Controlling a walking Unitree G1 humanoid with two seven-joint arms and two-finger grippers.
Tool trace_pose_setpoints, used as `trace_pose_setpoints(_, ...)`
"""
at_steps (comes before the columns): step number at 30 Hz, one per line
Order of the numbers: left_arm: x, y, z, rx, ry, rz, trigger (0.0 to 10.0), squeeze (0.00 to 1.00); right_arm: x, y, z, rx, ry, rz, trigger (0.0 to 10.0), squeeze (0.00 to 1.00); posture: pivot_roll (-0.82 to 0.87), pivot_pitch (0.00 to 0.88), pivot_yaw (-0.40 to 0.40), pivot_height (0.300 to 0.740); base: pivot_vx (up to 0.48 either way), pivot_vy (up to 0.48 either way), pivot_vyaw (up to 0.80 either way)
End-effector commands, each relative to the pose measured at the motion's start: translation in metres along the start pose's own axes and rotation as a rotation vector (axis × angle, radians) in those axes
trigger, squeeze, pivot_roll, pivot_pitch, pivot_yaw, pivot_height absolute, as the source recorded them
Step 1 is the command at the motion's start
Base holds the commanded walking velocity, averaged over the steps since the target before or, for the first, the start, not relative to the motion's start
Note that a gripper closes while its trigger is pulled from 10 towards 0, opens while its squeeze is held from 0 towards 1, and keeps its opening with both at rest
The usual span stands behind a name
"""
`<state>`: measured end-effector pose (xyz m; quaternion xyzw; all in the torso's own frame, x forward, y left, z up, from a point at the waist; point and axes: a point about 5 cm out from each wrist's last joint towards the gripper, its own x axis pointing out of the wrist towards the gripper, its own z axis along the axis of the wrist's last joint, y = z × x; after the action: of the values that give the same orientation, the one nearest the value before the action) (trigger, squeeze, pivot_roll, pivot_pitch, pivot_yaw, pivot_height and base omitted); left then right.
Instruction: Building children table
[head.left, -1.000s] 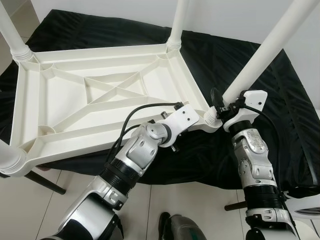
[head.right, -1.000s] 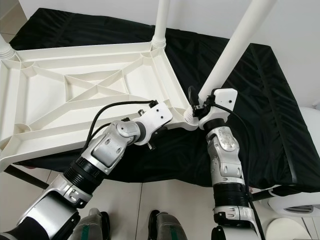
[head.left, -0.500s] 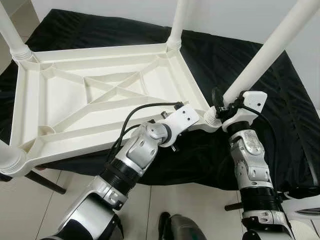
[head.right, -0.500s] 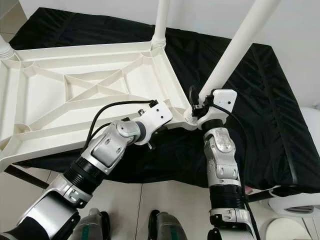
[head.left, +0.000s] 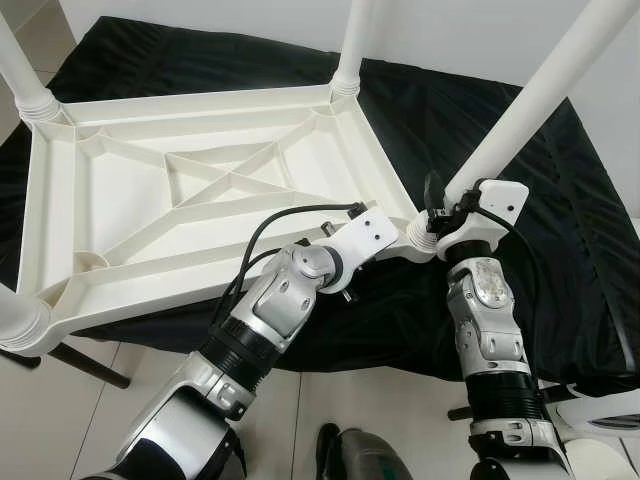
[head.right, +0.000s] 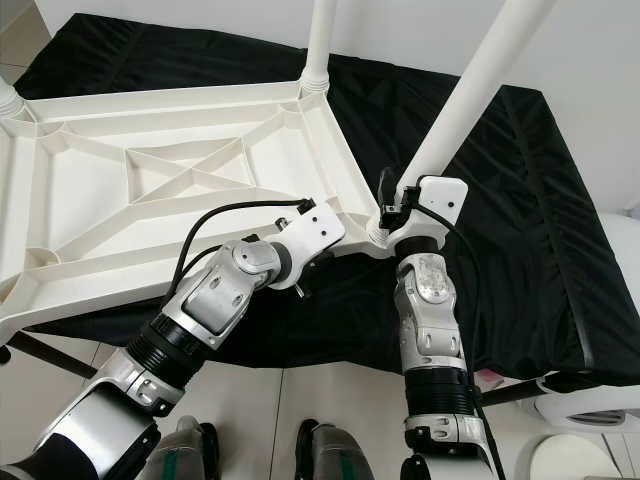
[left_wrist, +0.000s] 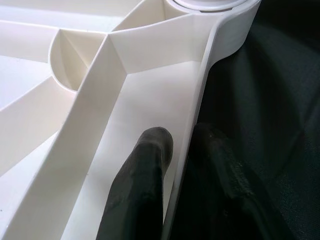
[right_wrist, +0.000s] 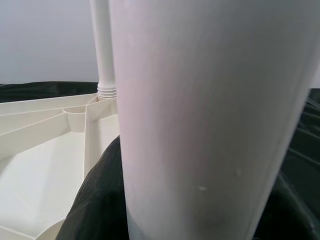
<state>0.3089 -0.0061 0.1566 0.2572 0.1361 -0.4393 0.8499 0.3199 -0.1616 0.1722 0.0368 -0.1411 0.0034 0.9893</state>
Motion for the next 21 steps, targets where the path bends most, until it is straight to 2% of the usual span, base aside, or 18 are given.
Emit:
trace_pose_setpoints(1, 0.0008, -0.0056, 0.0042, 0.021, -0.011, -0.011, 10.0, 0.00, -0.0096, -0.0002, -0.0267, -0.002, 0.134, -0.020, 10.0, 0.00, 0.03, 0.129, -0.088, 0.740, 0.000, 0.000, 0.00)
trace_pose_setpoints(5, 0.0007, -0.0058, 0.0042, 0.021, -0.011, -0.011, 10.0, 0.00, -0.0100, 0.0000, -0.0265, -0.003, 0.132, -0.032, 10.0, 0.00, 0.03, 0.130, -0.087, 0.740, 0.000, 0.000, 0.00)
trace_pose_setpoints(8, 0.0005, -0.0059, 0.0043, 0.019, -0.011, -0.012, 10.0, 0.00, -0.0120, -0.0011, -0.0262, -0.013, 0.126, -0.097, 10.0, 0.00, 0.03, 0.133, -0.087, 0.740, 0.000, 0.000, 0.00)
trace_pose_setpoints(21, -0.0001, -0.0062, 0.0052, 0.019, -0.012, -0.013, 10.0, 0.00, -0.0113, -0.0050, -0.0264, -0.031, 0.133, -0.207, 10.0, 0.00, 0.03, 0.136, -0.086, 0.740, 0.000, 0.000, 0.00)
